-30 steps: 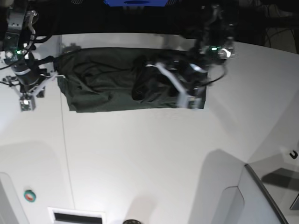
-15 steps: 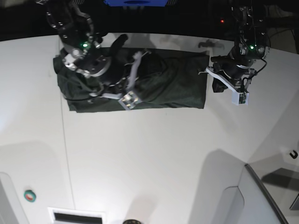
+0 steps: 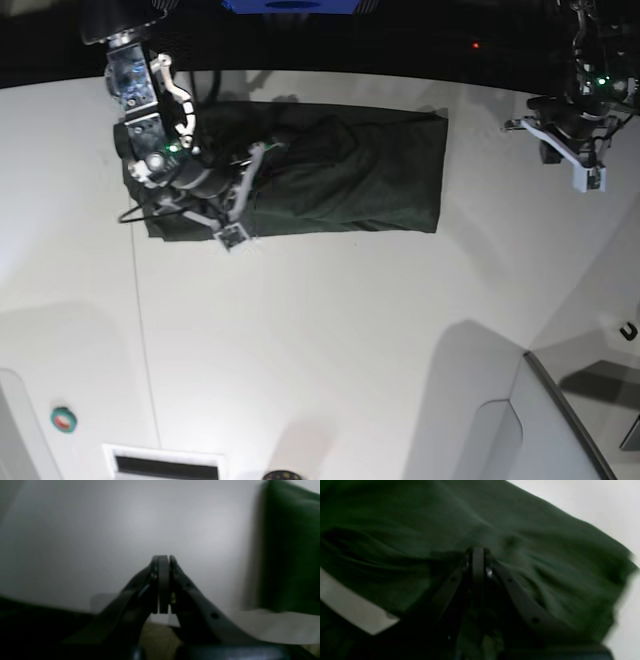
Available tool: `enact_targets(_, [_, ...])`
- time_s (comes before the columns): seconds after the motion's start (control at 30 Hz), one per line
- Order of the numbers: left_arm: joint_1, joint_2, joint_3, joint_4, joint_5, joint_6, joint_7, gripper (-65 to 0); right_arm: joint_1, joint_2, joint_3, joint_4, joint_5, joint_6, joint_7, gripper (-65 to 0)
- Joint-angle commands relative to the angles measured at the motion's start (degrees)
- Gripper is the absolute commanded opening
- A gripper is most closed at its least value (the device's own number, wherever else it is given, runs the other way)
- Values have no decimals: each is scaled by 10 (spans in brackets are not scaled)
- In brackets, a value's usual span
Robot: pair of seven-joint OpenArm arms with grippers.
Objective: Layout the t-shirt on the table in an organized manner, then fold the t-shirt properly
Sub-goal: 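Fold the other strip end with the right gripper toward the center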
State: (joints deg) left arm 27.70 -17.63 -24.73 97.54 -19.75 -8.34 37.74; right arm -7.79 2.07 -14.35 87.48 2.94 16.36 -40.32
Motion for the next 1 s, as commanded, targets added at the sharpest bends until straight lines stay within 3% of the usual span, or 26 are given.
enact_targets(0.0, [8,-9,-6,-3,-4,0,-26,-650,-4,4,0,30,11,1,11,-650])
enact_targets(0.17, [24,-36,27,-40,-4,0,-98,-650,-45,9,-5,116,11,3,-16,-650])
enact_targets(0.33, [28,-37,32,-62,-4,0,-129,-650,-39,-4,-110,128,11,3,-31,-650])
enact_targets(0.43, [29,-37,33,-61,-4,0,-132,-650,-4,-25,-162,87,11,2,-31,-650])
enact_targets(0.67, [31,-35,29,-64,-4,0,-132,-650,61,-73,-166,-27,11,2,-30,-650])
enact_targets(0.83, [37,-37,27,-65,-4,0,-132,-650,54,-69,-163,-59,11,2,-29,-650])
enact_targets(0.97, [35,-37,27,-65,-4,0,-132,-650,13,-34,-140,-24,11,2,-31,-650])
